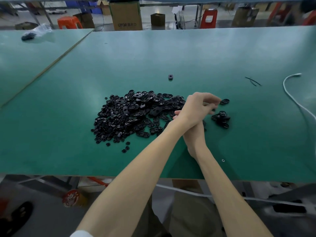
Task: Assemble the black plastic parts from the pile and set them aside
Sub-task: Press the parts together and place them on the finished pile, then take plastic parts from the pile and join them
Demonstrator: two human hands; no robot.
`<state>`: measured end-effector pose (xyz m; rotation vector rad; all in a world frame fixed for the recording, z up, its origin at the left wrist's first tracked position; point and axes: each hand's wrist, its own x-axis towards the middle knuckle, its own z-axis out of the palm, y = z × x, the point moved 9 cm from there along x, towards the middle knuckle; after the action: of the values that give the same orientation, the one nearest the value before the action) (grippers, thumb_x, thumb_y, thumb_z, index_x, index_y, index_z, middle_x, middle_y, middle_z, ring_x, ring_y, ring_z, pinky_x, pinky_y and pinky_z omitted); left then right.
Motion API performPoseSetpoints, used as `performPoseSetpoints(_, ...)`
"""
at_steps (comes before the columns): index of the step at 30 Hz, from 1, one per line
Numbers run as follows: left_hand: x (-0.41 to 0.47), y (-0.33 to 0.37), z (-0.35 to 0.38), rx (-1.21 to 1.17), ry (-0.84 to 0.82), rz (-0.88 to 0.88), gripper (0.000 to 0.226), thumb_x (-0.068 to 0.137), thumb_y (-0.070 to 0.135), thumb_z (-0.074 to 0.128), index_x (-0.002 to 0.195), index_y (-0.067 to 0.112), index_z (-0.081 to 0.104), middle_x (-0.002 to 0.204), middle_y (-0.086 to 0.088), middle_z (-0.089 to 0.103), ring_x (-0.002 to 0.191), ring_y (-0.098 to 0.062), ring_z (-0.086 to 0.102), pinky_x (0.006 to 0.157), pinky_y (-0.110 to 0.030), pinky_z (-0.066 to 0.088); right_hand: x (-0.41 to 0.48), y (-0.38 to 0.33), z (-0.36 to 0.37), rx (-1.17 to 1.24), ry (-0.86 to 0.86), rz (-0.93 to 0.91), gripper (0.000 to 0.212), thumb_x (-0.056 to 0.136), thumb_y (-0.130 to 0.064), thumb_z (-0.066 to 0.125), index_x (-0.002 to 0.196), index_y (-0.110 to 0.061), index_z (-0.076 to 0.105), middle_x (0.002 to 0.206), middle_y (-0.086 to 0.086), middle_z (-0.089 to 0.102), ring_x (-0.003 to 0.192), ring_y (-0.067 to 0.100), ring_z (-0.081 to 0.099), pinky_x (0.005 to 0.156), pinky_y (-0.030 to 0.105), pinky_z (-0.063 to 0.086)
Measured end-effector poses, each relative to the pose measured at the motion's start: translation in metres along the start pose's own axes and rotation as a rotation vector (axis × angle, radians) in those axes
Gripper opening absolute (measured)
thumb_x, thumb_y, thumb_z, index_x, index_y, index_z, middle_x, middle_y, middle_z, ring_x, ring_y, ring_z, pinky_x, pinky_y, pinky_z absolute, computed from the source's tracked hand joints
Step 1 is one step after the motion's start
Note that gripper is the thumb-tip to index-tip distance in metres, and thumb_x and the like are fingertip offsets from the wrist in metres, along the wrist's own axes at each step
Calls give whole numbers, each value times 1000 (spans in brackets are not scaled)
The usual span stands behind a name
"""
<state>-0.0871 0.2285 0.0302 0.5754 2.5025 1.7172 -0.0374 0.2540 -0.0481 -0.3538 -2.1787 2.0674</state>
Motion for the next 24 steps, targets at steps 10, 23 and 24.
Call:
performPoseSetpoints(10,-33,-30,-104,625,275,-118,20,98,8,62,116,9,70,116,-11,66,112,-26,60,100,-38,49,-1,-19,5,36,-60,-182,15,98,-3,68,102,-16,74,88,0,78,76,12,70,67,26,57)
performPoseSetpoints(23,-69,-49,-139,724,408,-99,9,93,26,74,100,20,76,106,6,64,109,-19,55,99,-32,29,-1,-17,3,86,-67,-175,13,98,-3,68,103,-14,73,82,-2,76,71,11,68,65,21,55)
performPoseSetpoints(24,-70,-47,-139,662,410,-91,7,92,25,76,97,21,76,104,9,62,106,-16,55,96,-30,28,-1,-17,3,96,-66,-181,14,98,-3,68,104,-14,73,83,-3,75,72,12,69,65,22,55)
